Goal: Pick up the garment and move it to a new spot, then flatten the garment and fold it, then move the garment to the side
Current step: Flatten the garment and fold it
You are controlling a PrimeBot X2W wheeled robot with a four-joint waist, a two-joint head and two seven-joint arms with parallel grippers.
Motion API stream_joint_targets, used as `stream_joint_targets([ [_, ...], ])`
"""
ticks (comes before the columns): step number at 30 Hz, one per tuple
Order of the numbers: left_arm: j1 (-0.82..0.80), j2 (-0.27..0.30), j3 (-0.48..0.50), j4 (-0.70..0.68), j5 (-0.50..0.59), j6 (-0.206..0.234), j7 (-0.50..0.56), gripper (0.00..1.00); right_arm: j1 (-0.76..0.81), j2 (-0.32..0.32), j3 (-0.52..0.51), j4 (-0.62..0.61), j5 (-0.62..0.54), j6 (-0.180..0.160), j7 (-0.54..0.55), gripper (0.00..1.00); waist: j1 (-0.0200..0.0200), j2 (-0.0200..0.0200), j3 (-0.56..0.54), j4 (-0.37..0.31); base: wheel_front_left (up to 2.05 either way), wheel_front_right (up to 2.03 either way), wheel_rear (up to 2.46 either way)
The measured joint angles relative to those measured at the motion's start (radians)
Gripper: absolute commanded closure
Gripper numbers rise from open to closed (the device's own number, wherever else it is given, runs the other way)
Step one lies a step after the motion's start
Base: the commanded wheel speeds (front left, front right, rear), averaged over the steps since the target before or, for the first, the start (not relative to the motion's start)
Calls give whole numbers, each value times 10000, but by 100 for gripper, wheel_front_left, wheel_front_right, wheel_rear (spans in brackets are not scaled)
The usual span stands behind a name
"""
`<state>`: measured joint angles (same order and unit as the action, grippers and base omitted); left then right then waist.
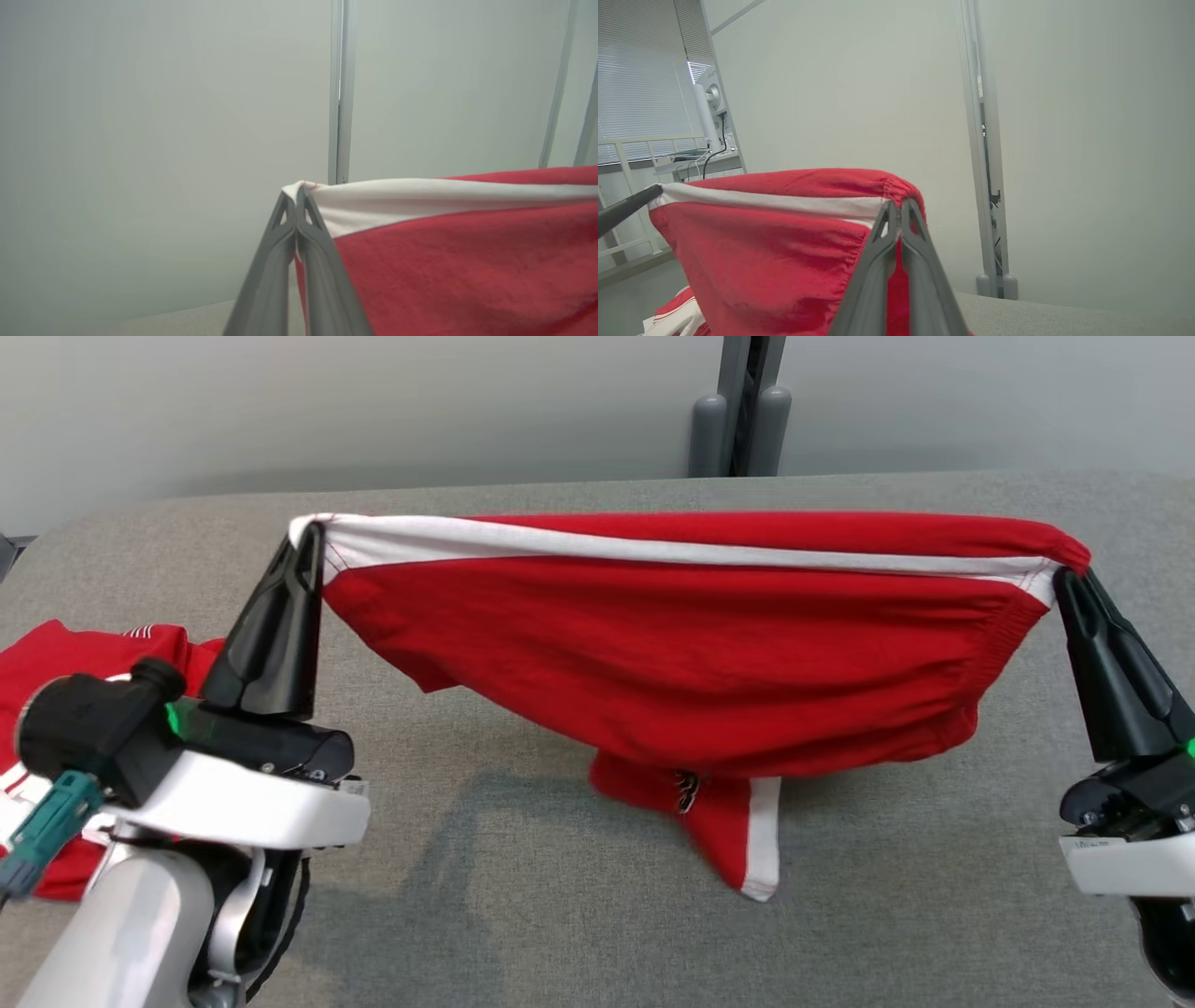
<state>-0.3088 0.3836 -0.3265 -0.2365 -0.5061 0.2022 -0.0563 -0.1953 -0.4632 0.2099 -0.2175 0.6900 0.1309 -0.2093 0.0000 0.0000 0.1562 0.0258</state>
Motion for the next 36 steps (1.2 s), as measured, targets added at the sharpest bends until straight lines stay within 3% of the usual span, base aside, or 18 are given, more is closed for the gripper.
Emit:
stream_joint_targets([
  [5, 215, 251, 199, -949, 226, 339, 123, 100, 353, 136, -278, -293, -2, 0, 4, 100, 0, 0, -145, -5, 0, 0, 0],
  [11, 370, 362, 196, -1243, 222, 451, 311, 100, 473, 226, -265, -351, -2, 0, 222, 100, 0, 0, -230, -79, 0, 0, 0],
  [15, 189, 337, 119, -1024, 148, 324, 357, 100, 227, 221, -86, -190, 13, 0, 341, 100, 0, 0, -173, -137, 0, 0, 0],
  [18, -610, 332, 69, -497, 94, -10, 382, 100, -553, 136, 50, 224, 2, 0, 422, 100, 0, 0, -22, -178, 0, 0, 0],
  [24, -3588, 136, -111, 1726, 59, -997, 378, 100, -3356, -134, 702, 2017, 44, 0, 305, 100, 0, 0, 472, -235, 0, 0, 0],
  [29, -6480, -359, -278, 4334, 86, -1745, 326, 100, -6286, -79, 1547, 4263, 180, 2, 44, 100, 0, 0, 936, -299, 0, 0, 0],
  [30, -7538, -585, -364, 5459, 150, -1979, 171, 100, -7387, 44, 1885, 5244, 190, 2, -92, 100, 0, 0, 1105, -323, 0, 0, 0],
  [36, -10072, -1287, -543, 8914, 288, -2543, -385, 100, -10080, 780, 2625, 8217, 190, 6, -407, 100, 0, 0, 1610, -363, 0, 0, 0],
])
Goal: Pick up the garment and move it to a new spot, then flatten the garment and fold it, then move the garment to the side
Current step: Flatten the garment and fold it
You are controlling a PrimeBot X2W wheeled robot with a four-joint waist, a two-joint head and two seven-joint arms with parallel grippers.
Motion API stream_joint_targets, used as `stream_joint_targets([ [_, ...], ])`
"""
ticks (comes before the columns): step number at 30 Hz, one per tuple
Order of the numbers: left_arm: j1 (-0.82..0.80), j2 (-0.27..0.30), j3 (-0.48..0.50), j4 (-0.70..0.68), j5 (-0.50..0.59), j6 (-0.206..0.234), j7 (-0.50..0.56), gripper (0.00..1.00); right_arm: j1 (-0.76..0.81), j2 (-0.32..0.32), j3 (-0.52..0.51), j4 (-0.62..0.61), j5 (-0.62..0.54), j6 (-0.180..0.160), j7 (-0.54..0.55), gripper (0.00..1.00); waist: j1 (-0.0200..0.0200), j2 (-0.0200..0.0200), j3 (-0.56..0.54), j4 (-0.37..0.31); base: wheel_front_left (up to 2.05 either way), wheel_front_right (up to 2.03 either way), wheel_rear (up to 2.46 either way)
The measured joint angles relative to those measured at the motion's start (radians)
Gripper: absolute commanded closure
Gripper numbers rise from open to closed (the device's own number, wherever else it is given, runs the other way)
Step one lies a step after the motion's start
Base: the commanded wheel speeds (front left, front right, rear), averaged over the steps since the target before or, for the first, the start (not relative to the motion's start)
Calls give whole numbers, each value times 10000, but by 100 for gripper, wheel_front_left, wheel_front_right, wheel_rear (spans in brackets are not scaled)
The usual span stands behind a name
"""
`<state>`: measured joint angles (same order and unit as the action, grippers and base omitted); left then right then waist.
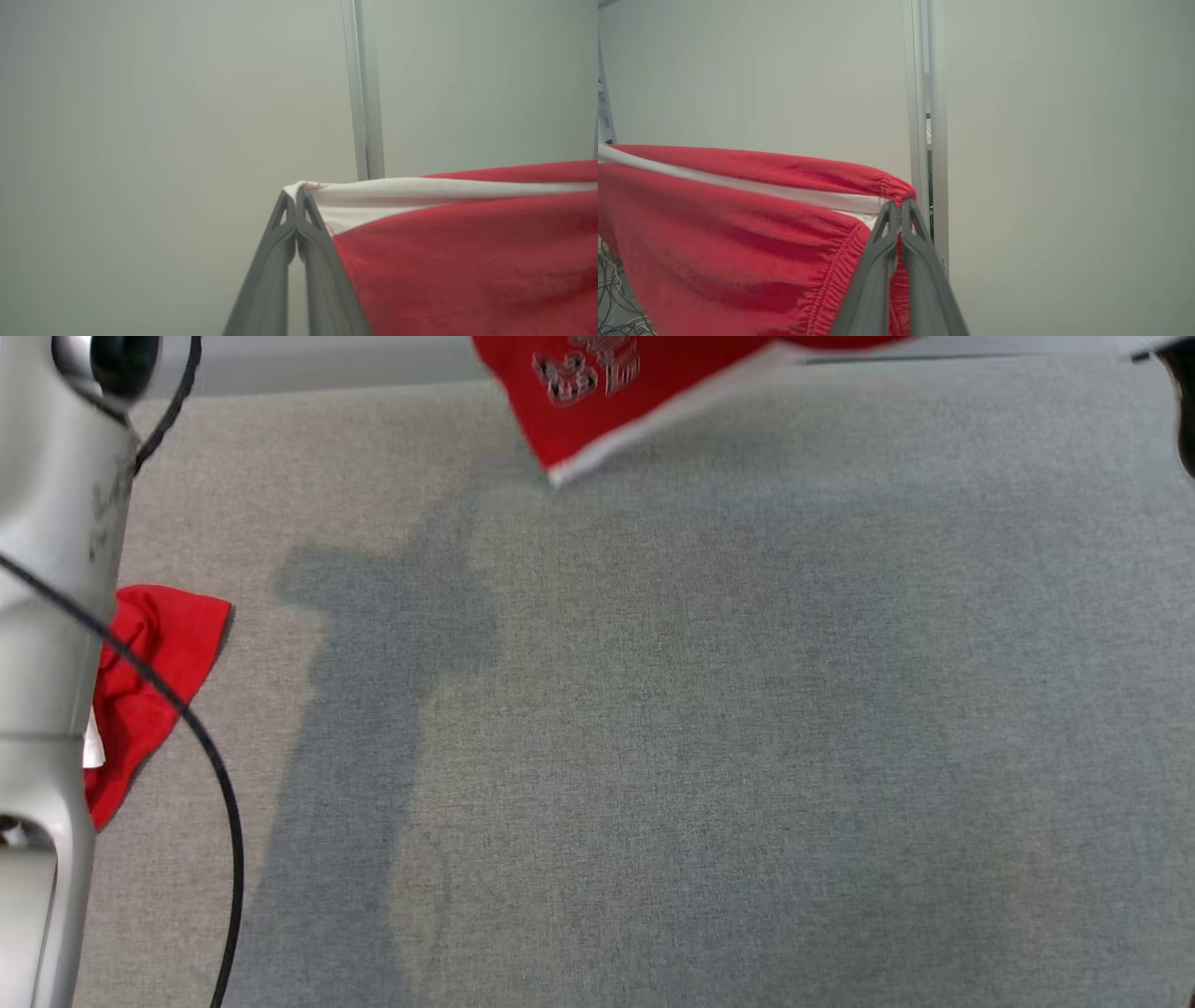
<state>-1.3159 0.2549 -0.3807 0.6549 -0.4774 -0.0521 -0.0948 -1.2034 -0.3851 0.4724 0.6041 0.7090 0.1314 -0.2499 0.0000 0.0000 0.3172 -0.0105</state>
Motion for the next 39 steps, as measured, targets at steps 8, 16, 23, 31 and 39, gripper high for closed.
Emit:
stream_joint_targets([
  [8, -976, -591, -410, 3212, -94, -548, -500, 100, -1024, 836, 1417, 2644, 117, -2, -79, 100, 0, 0, 465, -61, 0, 0, 0],
  [16, 175, -1248, -717, 4077, -700, -777, -1350, 100, 166, 288, 2520, 2451, 1574, -4, -117, 100, 0, 0, 839, 177, 0, 0, 0],
  [23, 2998, -1158, -612, 2989, -1149, -786, -1628, 100, 2744, -577, 2575, 476, 2437, -4, -146, 100, 0, 0, 612, 369, 0, 0, 0],
  [31, 6694, -863, -198, 399, -920, -493, -1639, 100, 5803, -823, 1699, -1057, 2495, -4, -146, 100, 0, 0, -52, 497, 0, 0, 0],
  [39, 10198, 10, -238, -2612, -1020, 368, -767, 100, 8767, -591, 836, -2303, 2050, -2, -146, 100, 0, 0, -1008, 495, 0, 0, 0],
])
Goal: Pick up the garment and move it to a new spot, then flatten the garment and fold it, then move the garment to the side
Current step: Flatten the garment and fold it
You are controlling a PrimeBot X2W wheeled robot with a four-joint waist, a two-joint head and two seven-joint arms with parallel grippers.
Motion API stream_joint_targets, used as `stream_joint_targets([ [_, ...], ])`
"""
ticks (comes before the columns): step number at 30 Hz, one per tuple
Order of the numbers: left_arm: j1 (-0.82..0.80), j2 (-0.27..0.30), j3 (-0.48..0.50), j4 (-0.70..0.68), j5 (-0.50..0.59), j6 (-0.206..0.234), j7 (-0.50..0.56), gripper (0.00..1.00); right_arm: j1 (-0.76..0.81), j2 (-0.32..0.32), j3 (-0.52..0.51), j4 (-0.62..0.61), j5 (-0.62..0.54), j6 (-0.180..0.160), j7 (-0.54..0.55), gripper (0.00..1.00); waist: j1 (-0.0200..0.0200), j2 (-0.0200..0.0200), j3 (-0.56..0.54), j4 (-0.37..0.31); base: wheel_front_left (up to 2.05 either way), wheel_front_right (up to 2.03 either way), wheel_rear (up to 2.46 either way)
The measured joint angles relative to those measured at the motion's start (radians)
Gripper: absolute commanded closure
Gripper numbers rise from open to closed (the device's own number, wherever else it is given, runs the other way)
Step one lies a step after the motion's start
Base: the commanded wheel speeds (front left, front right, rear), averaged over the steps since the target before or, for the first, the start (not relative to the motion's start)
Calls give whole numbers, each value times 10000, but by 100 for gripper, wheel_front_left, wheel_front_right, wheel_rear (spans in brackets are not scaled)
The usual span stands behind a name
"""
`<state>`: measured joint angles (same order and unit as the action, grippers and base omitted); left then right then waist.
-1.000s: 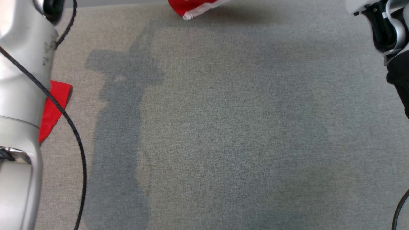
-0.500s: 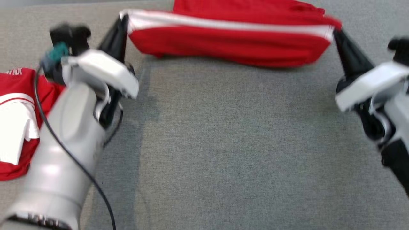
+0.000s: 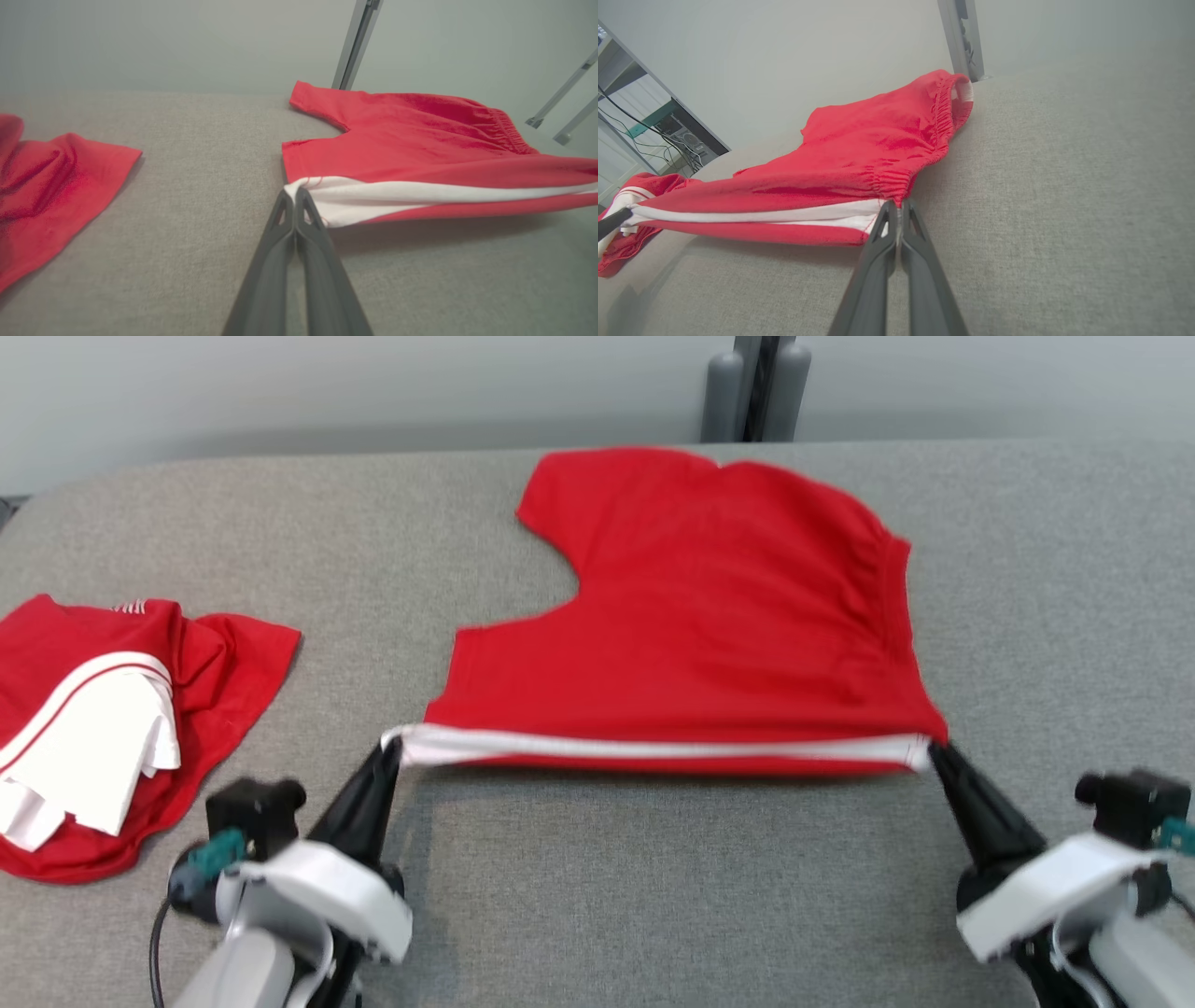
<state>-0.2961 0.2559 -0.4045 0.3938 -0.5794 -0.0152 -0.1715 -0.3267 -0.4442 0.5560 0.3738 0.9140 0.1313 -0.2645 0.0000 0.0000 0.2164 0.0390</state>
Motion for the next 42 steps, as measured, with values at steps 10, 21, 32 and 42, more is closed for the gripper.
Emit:
stream_joint_targets([
  [10, 3462, 1248, -151, -4911, -525, 1638, 2974, 100, 2633, -602, -405, -1338, -186, -2, 366, 100, 0, 0, -829, 137, 0, 0, 0],
  [21, 4895, 2010, -132, -7708, -731, 2661, 4428, 100, 4868, -178, -2326, -2884, -815, -2, 1707, 100, 0, 0, -1178, 174, 0, 0, 0],
  [32, 4539, 2270, 13, -8071, -466, 2813, 4585, 100, 5253, 708, -3361, -3950, -1628, -2, 2821, 100, 0, 0, -1055, 19, 0, 0, 0],
  [42, 1523, 2272, 136, -6782, -407, 1630, 4562, 100, 3588, 1546, -3904, -4289, -1998, -4, 3329, 100, -1, 0, -193, -304, 0, 0, 0],
])
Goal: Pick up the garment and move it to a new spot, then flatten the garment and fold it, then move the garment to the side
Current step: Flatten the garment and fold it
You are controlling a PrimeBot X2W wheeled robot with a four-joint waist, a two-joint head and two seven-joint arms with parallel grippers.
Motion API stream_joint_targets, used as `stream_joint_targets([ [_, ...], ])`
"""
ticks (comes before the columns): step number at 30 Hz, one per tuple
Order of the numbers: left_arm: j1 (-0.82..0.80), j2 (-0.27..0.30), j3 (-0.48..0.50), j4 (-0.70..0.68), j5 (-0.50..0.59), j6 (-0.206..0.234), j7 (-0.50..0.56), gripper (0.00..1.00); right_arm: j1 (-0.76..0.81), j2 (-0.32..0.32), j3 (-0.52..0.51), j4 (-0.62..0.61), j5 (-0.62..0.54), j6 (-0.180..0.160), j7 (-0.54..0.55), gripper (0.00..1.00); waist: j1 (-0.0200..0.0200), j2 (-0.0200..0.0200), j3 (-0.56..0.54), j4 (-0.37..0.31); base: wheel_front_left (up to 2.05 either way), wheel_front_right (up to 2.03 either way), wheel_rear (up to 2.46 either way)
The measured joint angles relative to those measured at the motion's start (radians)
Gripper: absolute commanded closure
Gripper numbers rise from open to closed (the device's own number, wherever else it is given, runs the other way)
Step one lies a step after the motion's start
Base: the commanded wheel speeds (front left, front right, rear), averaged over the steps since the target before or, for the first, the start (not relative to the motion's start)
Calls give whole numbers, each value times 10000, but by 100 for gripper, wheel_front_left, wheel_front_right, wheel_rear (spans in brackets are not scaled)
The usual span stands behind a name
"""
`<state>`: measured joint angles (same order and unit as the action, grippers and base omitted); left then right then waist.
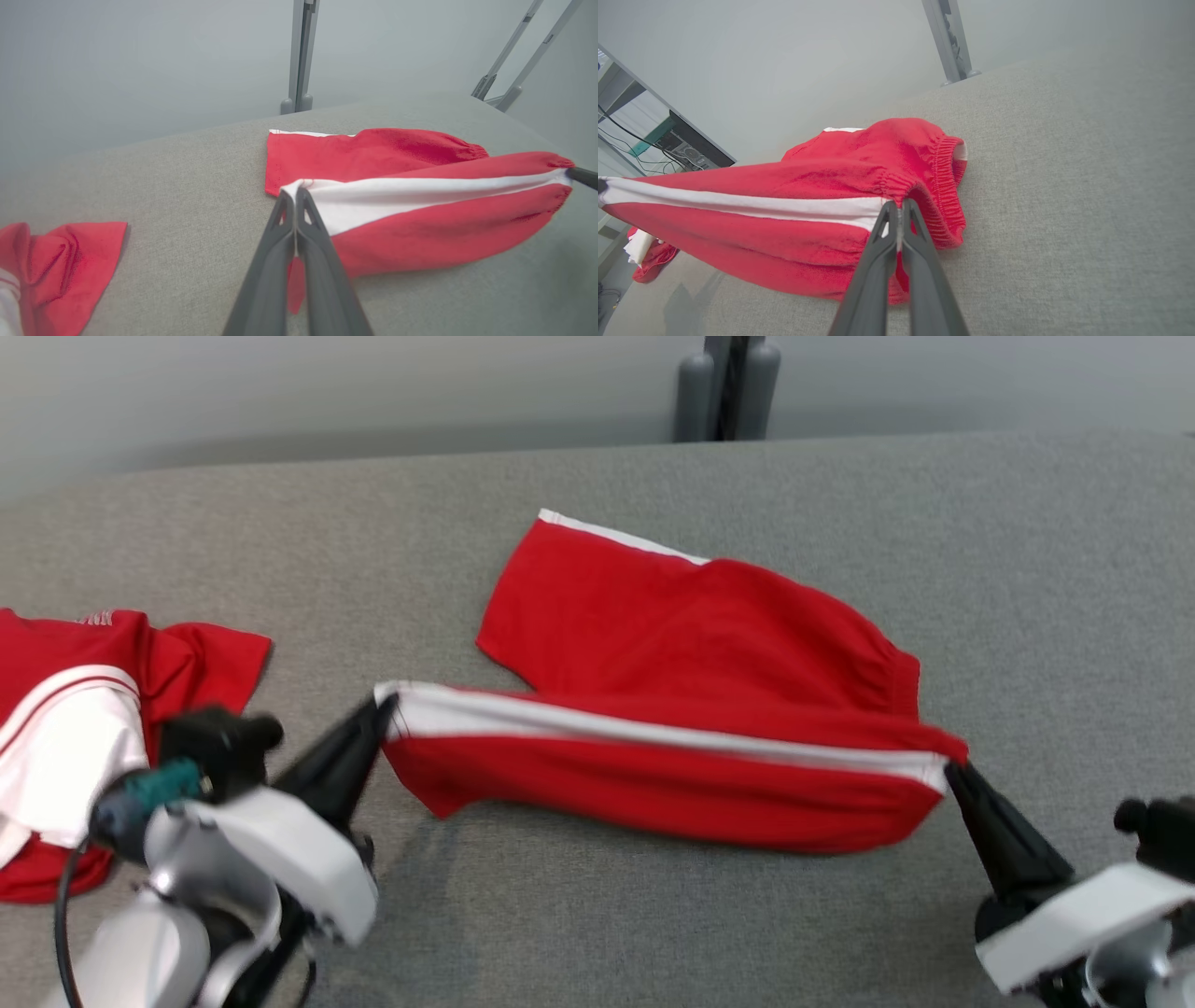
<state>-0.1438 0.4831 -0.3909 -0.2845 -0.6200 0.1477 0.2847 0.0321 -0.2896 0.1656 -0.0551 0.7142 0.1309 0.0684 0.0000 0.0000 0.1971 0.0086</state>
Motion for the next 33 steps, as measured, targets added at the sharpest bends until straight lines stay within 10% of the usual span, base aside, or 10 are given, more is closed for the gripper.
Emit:
stream_joint_targets([
  [11, -5313, -924, -470, 4633, 136, -1799, 128, 100, -3622, 123, 867, 1335, -15, -2, -351, 100, 0, 0, 1800, -800, 0, 0, 0],
  [27, -8986, -1894, -1080, 10080, 437, -2675, -1225, 100, -6098, 27, 2742, 3350, 1269, -2, -1620, 100, 0, 0, 3298, -1982, 0, 0, 0],
  [28, -9086, -1921, -1120, 10314, 410, -2696, -1289, 78, -6182, -4, 2886, 3375, 1342, -2, -1733, 79, 0, 0, 3333, -2011, 0, 0, 0],
  [29, -9141, -1942, -1120, 10508, 389, -2700, -1440, 32, -6237, -50, 3003, 3404, 1459, -2, -1825, 48, 0, 0, 3358, -2035, 0, 0, 0],
  [30, -9173, -1985, -1120, 10696, 341, -2700, -1624, 0, -6246, -77, 3133, 3417, 1593, -2, -1956, 0, 1, 0, 3365, -2050, 0, 0, 0],
  [33, -9218, -2128, -1104, 11068, 251, -2711, -2173, 0, -6226, -259, 3405, 3475, 1804, -2, -2364, 0, 0, 0, 3329, -2016, 0, 0, 0],
])
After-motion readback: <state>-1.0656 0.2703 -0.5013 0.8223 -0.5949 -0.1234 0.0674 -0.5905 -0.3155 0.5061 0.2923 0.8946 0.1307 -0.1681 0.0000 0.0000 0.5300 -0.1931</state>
